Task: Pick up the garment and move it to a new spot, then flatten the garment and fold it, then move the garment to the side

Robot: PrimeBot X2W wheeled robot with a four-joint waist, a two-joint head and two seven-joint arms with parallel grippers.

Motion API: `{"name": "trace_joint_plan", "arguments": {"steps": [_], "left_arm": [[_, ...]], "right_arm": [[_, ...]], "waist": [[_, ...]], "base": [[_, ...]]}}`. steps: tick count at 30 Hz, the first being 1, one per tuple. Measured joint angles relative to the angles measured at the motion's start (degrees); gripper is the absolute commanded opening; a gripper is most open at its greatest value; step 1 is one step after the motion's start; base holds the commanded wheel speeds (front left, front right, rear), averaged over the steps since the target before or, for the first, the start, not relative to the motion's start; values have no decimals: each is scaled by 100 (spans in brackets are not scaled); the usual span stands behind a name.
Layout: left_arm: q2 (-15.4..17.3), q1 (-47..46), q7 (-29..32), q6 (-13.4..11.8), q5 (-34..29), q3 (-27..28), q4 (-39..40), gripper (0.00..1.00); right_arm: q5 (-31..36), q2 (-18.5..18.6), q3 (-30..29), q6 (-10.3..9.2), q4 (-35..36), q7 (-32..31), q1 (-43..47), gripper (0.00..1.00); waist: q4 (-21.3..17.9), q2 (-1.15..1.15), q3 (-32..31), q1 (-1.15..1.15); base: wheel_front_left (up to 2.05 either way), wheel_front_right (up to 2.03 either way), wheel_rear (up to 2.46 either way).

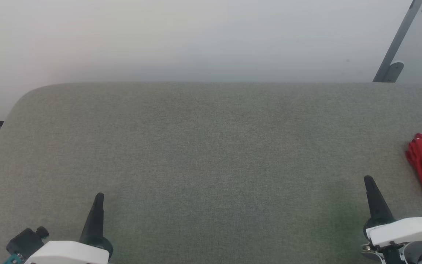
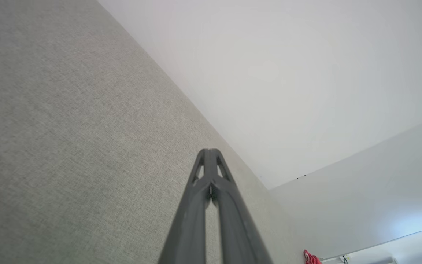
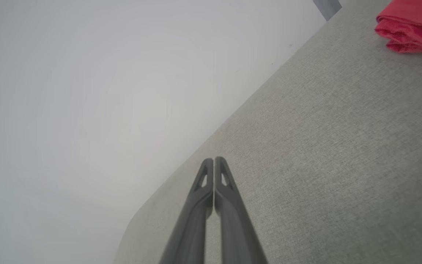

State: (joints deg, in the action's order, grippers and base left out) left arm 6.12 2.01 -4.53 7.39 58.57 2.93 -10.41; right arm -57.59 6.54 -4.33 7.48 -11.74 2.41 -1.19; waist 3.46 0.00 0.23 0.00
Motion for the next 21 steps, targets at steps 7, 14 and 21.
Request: {"name": "trace_joint_plan", "arguments": {"steps": [7,14,21], "left_arm": [[-38,-93,127,0,454,24,-48,0],[-68,-157,245,0,849,52,-87,0],[-89,-238,348,0,1213,80,-120,0]], "right_arm": [[-413,-52,-30,0,-25,-105,-34,0],[-806,-91,-64,0,-59,-203,-107,0],[-1170,-120,-91,0,-92,-302,-148,0]], "waist": [[-31,0,0,0],[-63,0,-1,0],[-94,0,-1,0]], "base": [[0,0,0],[0,0,0],[0,0,0]]}}
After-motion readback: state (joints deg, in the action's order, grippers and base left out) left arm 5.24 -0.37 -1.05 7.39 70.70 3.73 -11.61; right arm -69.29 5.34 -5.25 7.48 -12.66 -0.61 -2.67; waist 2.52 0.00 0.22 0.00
